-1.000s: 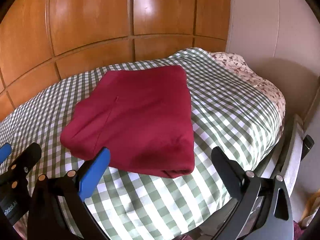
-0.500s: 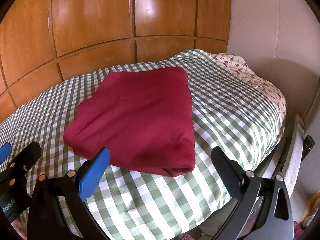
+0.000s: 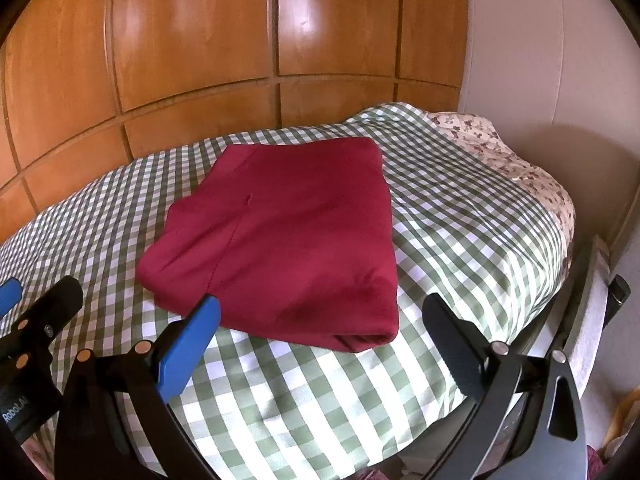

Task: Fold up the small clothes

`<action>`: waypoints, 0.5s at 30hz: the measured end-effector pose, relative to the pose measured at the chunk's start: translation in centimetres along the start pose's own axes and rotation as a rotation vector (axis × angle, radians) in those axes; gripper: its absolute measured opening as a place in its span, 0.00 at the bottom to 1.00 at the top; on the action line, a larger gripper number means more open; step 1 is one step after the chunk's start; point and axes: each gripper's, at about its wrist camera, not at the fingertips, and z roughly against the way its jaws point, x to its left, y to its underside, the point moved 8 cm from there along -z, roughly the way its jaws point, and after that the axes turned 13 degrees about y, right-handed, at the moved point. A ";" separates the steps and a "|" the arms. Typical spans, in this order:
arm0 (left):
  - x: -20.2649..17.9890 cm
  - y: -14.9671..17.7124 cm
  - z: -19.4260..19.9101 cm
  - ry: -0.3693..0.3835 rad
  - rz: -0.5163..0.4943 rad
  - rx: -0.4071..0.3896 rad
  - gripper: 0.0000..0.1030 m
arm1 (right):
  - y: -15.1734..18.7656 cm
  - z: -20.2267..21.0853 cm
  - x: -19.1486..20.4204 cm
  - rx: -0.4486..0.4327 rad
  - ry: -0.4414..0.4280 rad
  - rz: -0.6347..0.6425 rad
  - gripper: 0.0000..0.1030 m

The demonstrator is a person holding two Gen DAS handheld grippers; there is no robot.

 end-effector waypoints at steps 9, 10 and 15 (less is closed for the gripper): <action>-0.2 -0.1 0.2 0.005 -0.006 -0.004 0.96 | 0.1 -0.3 -0.1 0.010 -0.006 -0.005 0.98; -0.3 -0.2 0.2 0.008 -0.007 -0.005 0.96 | 0.2 -0.4 -0.1 0.012 -0.006 -0.006 0.98; 0.0 -0.1 0.0 0.005 0.006 -0.003 0.96 | 0.4 -0.7 -0.2 0.023 -0.008 -0.008 0.98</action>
